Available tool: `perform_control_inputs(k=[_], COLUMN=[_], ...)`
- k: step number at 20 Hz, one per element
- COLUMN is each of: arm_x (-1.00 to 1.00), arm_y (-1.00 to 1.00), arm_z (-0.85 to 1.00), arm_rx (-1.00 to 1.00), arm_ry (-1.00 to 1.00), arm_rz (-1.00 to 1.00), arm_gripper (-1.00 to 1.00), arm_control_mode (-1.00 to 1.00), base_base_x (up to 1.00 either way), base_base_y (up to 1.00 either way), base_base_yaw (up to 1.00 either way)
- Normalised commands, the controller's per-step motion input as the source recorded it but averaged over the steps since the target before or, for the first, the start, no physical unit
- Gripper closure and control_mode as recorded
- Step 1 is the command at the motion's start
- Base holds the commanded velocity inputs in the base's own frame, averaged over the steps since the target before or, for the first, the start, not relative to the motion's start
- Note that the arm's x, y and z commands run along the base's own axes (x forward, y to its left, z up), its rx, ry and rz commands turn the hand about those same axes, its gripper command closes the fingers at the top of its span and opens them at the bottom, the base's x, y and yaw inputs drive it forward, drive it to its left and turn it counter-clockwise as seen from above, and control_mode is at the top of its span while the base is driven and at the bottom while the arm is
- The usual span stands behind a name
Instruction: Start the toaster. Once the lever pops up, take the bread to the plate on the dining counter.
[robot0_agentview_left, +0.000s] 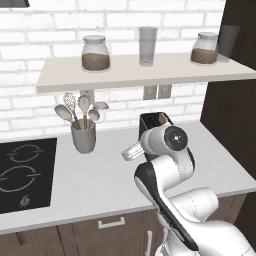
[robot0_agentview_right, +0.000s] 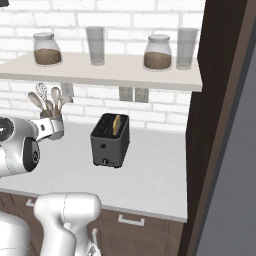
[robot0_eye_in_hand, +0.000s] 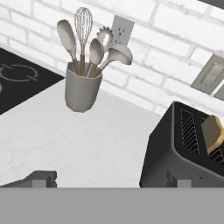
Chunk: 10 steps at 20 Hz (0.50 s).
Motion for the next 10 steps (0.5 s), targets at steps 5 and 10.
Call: perform_control_inputs(k=[5, 10], arm_x=[0.0, 0.0], arm_y=[0.0, 0.0], arm_z=[0.0, 0.0], arm_rx=[0.0, 0.0], arm_ry=[0.0, 0.0], arm_rz=[0.0, 0.0], arm_gripper=[-1.0, -1.0], arm_control_mode=[-1.0, -1.0], base_base_x=[0.0, 0.0], base_base_y=[0.0, 0.0], base_base_yaw=[0.0, 0.0])
